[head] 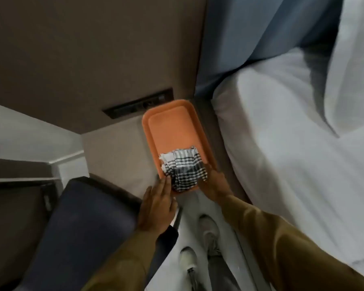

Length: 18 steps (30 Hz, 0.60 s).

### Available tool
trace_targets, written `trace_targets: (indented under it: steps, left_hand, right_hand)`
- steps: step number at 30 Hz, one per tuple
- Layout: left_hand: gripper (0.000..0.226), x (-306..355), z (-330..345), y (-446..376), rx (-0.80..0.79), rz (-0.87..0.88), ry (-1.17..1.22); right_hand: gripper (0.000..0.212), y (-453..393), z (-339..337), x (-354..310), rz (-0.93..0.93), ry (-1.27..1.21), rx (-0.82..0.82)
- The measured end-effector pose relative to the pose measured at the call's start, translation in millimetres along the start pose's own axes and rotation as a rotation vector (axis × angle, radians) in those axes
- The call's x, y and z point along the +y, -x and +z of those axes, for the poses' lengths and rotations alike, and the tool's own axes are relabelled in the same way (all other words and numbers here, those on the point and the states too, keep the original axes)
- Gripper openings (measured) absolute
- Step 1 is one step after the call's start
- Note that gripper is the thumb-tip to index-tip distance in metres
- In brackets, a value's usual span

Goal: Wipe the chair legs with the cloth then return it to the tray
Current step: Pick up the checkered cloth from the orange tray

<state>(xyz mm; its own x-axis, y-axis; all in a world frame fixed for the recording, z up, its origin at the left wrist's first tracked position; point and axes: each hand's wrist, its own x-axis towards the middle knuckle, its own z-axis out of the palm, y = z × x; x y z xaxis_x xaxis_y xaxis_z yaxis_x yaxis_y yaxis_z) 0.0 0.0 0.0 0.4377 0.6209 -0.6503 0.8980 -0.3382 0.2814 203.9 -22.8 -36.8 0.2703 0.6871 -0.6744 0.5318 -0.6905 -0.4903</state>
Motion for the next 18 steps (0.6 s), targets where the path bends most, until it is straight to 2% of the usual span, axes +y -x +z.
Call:
trace_targets:
  steps: [3,7,12,18]
  left_hand:
    - [0.072,-8.4,25.6,-29.9,0.028,-0.022,-0.010]
    - [0.071,-11.3,44.8,-52.8,0.037,-0.024,-0.013]
    - [0.071,-14.8,54.1,-63.9,0.034,-0.021,0.053]
    - [0.069,-7.0,49.1,-59.0,0.054,-0.060,0.171]
  right_hand:
    - [0.051,-37.6,17.2,6.2,0.004,-0.074,0.091]
    - [0.060,-71.7,34.4,11.8,0.141,-0.066,0.084]
    - [0.059,-86.7,47.8,11.5,0.177,-0.044,0.155]
    - [0.031,-93.2,44.3,8.2,0.119,-0.182,0.113]
